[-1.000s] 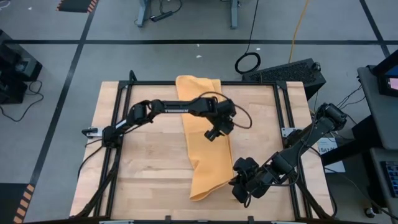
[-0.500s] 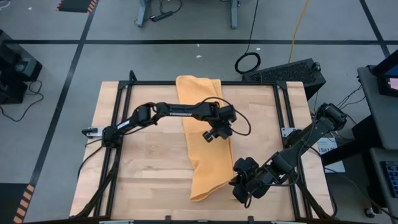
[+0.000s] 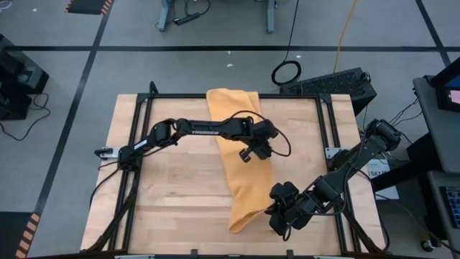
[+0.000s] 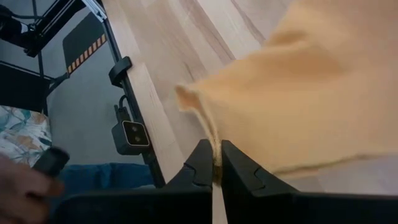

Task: Roll towel
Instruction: Roll the yellow towel

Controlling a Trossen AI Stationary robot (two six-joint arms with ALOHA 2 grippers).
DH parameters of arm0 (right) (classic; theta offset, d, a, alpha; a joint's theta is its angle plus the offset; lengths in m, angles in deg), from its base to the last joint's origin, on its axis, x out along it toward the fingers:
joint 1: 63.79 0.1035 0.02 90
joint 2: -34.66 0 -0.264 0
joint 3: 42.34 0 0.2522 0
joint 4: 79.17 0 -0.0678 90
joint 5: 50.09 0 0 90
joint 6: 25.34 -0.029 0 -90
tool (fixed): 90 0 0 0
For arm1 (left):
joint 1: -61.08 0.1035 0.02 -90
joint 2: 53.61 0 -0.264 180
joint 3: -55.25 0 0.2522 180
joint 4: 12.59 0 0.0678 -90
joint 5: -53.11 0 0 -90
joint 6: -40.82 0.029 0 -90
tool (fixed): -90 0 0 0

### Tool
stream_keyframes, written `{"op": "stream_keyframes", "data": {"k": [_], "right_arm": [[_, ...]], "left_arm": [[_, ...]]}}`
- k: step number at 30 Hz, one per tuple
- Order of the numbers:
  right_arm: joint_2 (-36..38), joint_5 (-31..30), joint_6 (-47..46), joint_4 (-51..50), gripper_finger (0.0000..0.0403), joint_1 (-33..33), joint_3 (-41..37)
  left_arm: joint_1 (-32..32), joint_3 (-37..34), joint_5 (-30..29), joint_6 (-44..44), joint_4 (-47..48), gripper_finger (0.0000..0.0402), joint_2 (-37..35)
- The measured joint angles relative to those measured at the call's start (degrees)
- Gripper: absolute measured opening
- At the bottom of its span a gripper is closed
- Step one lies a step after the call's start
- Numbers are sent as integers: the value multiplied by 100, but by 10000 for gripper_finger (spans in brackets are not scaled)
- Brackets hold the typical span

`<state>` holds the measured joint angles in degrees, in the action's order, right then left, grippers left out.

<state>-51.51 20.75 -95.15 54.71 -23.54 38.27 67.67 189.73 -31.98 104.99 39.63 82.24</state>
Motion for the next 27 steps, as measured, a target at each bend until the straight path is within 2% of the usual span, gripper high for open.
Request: {"op": "stream_keyframes", "data": {"k": [4, 6, 12, 17, 20, 23, 27], "right_arm": [[0, 0, 1, 2, 0, 0, 0], [0, 2, 1, 2, 0, 0, 0], [0, 151, 4, 0, 0, 0, 0], [0, 175, 2, -2, 0, 0, 0], [0, 296, -6, -7, 0, 0, 0], [0, 295, -108, -17, 0, 0, 0], [0, 293, -133, -8, 0, 0, 0]], "left_arm": [[-72, 13, 208, 193, -651, 11, -69], [-111, 13, 314, -107, -877, 17, -10], [-159, -2, 72, -1284, -709, 93, 34], [-130, 11, -216, -2831, -198, 176, -352], [15, 13, -497, -4252, 575, 211, -552], [324, -40, 224, -5235, 1177, 222, -581], [616, -486, 467, -5816, 1244, 223, -579]]}}
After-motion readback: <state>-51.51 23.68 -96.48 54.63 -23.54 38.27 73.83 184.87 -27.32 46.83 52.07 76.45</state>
